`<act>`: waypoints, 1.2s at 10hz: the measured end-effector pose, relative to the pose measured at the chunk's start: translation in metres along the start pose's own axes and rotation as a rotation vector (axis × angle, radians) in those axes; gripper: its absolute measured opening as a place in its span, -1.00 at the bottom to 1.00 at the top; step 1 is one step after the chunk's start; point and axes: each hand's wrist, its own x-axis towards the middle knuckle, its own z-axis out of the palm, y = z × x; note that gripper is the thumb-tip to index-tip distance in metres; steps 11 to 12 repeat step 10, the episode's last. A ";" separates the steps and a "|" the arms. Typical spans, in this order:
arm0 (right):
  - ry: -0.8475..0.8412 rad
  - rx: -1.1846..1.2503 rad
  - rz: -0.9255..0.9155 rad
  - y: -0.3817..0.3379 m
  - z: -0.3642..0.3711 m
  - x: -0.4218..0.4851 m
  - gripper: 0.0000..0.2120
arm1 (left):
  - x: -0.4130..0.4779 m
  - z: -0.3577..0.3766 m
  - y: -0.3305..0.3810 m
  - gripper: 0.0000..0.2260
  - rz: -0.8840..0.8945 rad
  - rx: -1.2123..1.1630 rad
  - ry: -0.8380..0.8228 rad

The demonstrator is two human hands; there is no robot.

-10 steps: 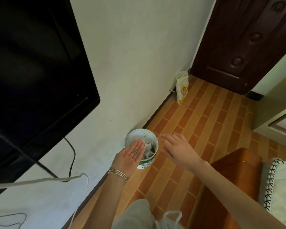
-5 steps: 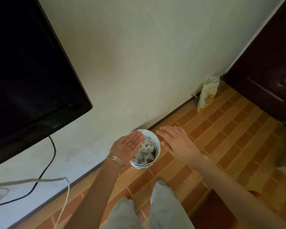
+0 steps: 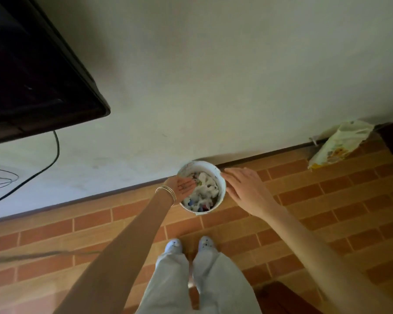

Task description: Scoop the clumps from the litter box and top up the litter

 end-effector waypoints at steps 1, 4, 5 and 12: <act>-0.046 0.012 0.000 0.015 0.020 0.009 -0.62 | 0.033 0.005 -0.001 -0.69 0.026 0.047 0.024; -0.110 0.090 0.046 0.049 0.079 0.039 -0.61 | 0.136 0.000 -0.004 -0.60 -0.013 0.069 -0.015; -0.123 0.100 0.047 0.053 0.091 0.047 -0.57 | 0.164 -0.002 -0.003 -0.58 0.079 0.646 -0.132; -0.051 0.078 0.036 0.042 0.062 0.048 -0.63 | 0.088 0.017 0.002 -0.49 0.190 0.718 -0.277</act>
